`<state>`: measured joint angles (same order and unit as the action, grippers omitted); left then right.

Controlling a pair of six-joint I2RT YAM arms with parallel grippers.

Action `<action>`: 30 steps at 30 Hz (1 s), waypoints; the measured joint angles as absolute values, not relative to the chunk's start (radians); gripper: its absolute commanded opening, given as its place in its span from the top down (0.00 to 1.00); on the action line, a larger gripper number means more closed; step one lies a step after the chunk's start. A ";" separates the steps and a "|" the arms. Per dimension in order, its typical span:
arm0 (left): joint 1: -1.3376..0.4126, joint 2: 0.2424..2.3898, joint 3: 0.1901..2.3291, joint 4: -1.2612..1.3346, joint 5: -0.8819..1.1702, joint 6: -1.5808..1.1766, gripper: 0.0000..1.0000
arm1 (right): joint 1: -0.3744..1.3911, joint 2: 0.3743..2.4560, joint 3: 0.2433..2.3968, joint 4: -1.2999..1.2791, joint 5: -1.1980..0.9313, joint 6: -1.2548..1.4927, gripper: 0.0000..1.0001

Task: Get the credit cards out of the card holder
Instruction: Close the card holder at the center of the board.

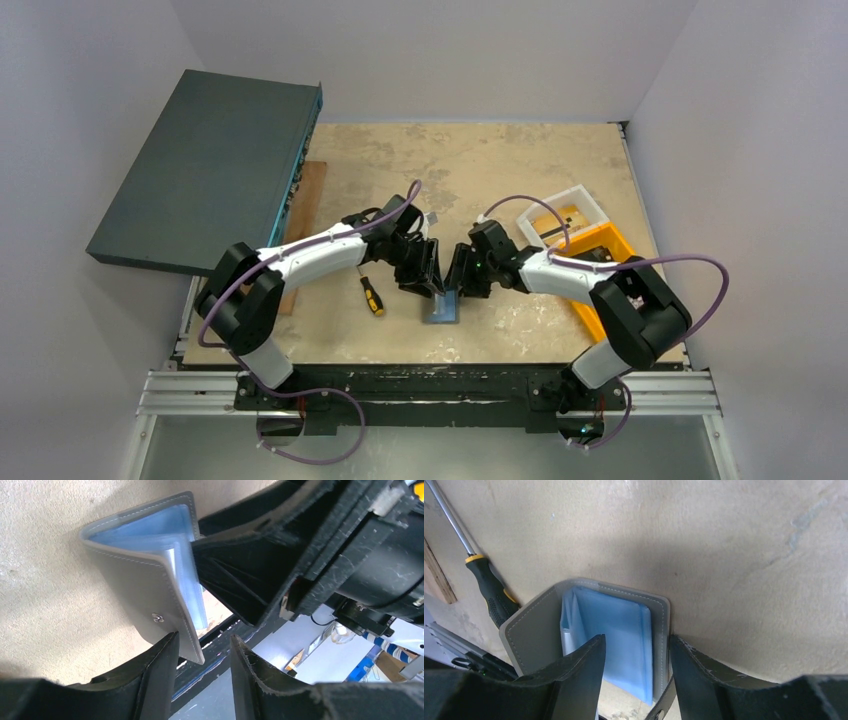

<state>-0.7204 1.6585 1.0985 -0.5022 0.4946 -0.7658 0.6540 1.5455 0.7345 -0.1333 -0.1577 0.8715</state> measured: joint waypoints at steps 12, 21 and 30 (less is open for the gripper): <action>-0.721 1.705 1.102 -0.479 0.508 -0.780 0.58 | 0.602 1.387 0.628 -0.208 -0.148 0.908 0.49; -0.734 1.750 1.112 -0.445 0.527 -0.824 0.44 | 0.529 1.267 0.619 -0.255 -0.135 0.907 0.49; -0.741 1.850 1.134 -0.381 0.548 -0.880 0.32 | 0.517 1.254 0.617 -0.278 -0.123 0.899 0.50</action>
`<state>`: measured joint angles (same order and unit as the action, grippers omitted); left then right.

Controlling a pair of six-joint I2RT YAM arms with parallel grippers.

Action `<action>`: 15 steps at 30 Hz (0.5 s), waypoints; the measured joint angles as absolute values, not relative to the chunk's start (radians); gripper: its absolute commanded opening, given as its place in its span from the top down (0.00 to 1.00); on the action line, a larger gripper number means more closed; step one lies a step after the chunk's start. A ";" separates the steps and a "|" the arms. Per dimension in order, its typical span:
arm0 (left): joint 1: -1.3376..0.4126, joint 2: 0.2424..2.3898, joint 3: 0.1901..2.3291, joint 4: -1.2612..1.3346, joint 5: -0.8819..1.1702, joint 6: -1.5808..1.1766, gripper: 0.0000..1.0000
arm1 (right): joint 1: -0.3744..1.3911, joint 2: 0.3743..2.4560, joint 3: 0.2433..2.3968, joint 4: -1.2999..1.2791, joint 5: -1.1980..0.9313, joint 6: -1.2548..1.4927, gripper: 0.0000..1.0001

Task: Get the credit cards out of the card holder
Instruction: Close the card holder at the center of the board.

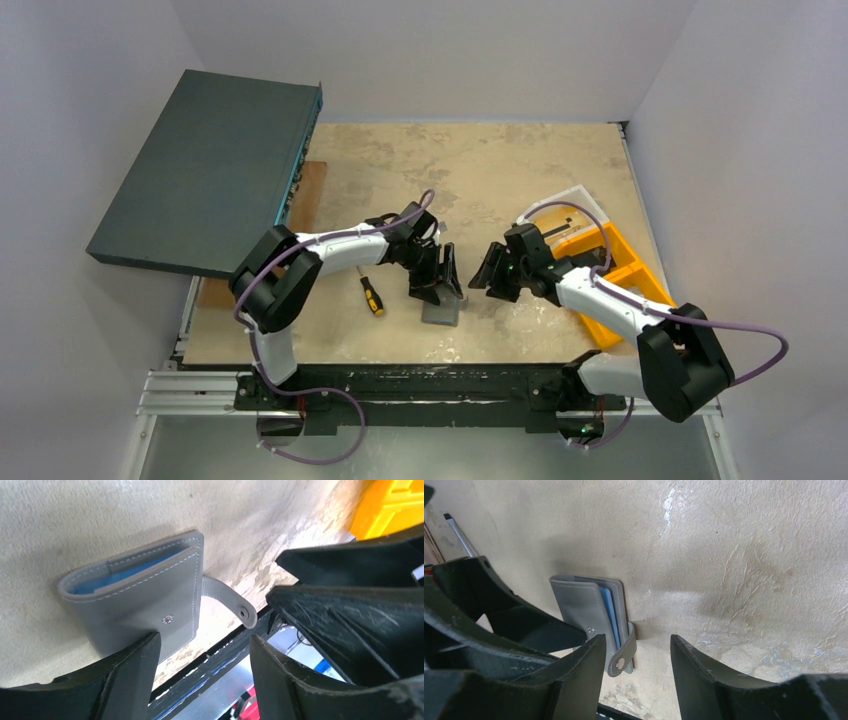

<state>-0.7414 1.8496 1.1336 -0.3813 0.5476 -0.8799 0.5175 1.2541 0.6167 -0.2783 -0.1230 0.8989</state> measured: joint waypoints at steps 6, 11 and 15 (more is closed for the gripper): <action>-0.741 1.887 1.134 -0.345 0.561 -0.947 0.29 | 0.517 1.255 0.617 -0.278 -0.123 0.893 0.54; -0.741 1.890 1.133 -0.330 0.563 -0.980 0.28 | 0.517 1.255 0.617 -0.278 -0.123 0.889 0.55; -0.741 1.890 1.134 -0.330 0.563 -0.983 0.25 | 0.517 1.255 0.617 -0.280 -0.123 0.887 0.55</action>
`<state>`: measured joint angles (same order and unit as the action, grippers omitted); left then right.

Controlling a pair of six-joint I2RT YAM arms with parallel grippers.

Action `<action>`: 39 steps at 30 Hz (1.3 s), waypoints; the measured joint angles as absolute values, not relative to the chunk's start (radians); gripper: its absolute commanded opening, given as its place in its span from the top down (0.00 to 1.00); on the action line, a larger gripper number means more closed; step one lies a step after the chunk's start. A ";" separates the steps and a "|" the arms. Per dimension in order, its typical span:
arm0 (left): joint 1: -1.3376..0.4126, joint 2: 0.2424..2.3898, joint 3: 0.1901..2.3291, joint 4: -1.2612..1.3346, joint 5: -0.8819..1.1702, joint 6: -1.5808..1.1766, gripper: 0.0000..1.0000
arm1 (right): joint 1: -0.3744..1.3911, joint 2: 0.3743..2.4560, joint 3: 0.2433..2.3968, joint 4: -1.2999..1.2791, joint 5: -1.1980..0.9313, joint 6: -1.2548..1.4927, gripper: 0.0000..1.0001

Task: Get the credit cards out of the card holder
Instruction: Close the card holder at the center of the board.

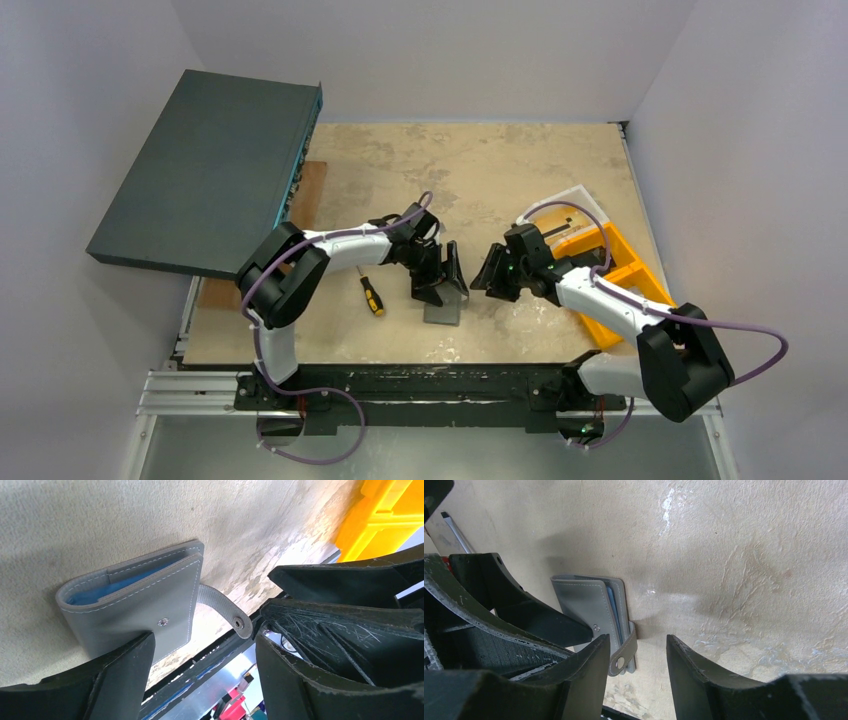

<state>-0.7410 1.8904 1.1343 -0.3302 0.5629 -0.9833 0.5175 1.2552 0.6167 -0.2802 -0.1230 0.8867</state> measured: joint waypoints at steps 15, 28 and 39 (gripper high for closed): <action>-0.742 1.807 1.169 -0.394 0.493 -0.906 0.18 | 0.516 1.255 0.618 -0.305 -0.123 0.875 0.70; -0.710 1.671 1.215 -0.516 0.410 -0.799 0.03 | 0.516 1.255 0.672 -0.323 -0.123 0.874 0.69; -0.647 1.436 1.296 -0.681 0.221 -0.647 0.00 | 0.514 1.255 0.802 -0.340 -0.117 0.870 0.62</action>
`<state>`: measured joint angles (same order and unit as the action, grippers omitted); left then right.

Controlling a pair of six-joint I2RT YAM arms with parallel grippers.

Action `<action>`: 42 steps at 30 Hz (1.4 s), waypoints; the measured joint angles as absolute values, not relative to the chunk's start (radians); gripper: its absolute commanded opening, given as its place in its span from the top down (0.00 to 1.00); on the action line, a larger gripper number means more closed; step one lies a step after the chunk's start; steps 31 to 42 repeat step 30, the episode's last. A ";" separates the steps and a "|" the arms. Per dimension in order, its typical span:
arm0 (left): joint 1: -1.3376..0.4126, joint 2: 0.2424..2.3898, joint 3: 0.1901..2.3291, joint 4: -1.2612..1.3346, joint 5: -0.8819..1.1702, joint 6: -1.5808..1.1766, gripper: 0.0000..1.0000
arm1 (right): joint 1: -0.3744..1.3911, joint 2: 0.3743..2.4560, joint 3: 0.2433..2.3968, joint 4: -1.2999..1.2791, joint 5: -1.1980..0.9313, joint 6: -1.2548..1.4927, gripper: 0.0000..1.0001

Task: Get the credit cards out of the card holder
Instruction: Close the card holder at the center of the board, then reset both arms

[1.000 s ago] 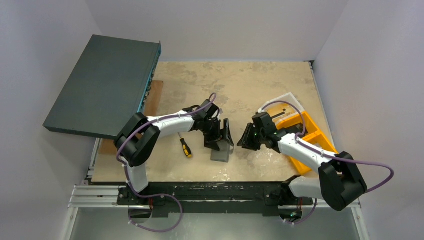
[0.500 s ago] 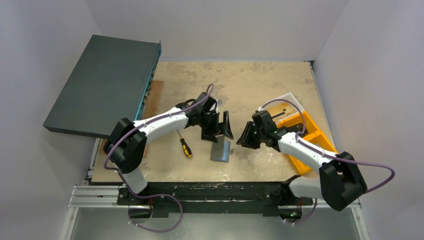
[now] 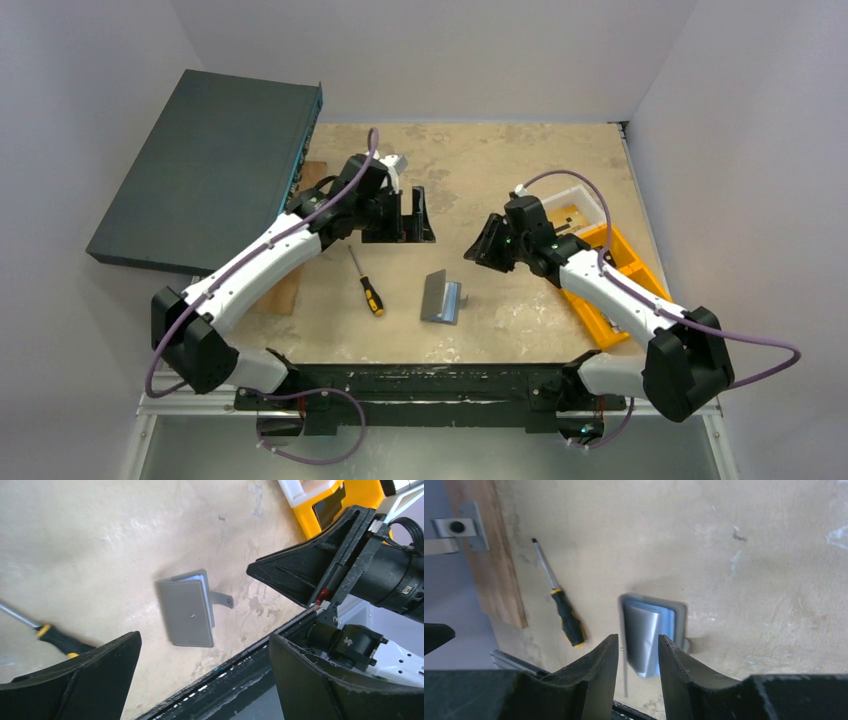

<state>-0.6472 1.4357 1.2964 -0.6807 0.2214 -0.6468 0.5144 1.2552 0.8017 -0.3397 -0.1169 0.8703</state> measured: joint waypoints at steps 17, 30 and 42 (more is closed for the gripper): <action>-0.609 1.291 1.333 -0.822 -0.028 -0.551 0.00 | 0.514 1.163 0.998 -0.337 -0.020 0.822 0.31; -0.608 1.282 1.333 -0.845 -0.080 -0.537 0.00 | 0.514 1.164 1.000 -0.338 -0.012 0.807 0.29; -0.608 1.282 1.333 -0.845 -0.080 -0.537 0.00 | 0.514 1.164 1.000 -0.338 -0.012 0.807 0.29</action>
